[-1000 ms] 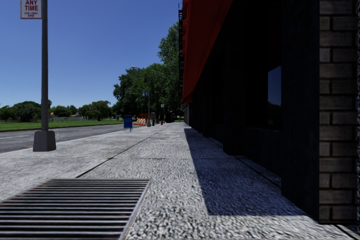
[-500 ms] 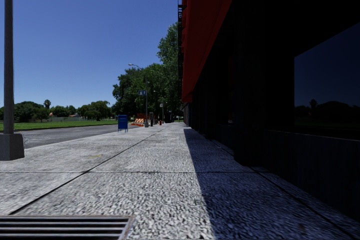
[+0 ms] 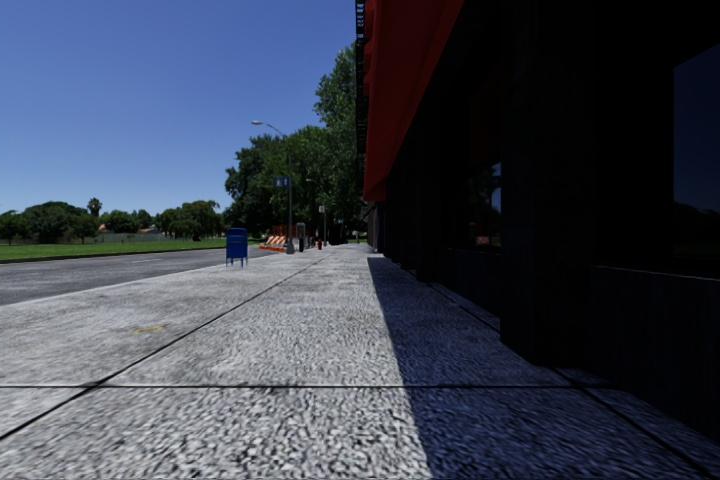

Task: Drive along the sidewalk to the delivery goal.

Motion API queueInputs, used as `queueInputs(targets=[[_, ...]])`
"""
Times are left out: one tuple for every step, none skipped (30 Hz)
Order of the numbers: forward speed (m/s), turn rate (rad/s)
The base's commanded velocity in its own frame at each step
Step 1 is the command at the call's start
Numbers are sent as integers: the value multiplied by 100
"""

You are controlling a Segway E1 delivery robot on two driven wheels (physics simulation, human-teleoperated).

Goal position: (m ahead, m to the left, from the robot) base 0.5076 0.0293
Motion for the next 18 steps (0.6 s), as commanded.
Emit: queueInputs(targets=[[67, 0], [66, 0], [63, 0], [60, 0], [58, 0], [57, 0], [56, 0], [56, 0], [56, 0], [58, 0], [58, 0], [58, 0], [58, 0], [58, 0], [58, 0], [49, 0], [0, 0], [0, 0]])
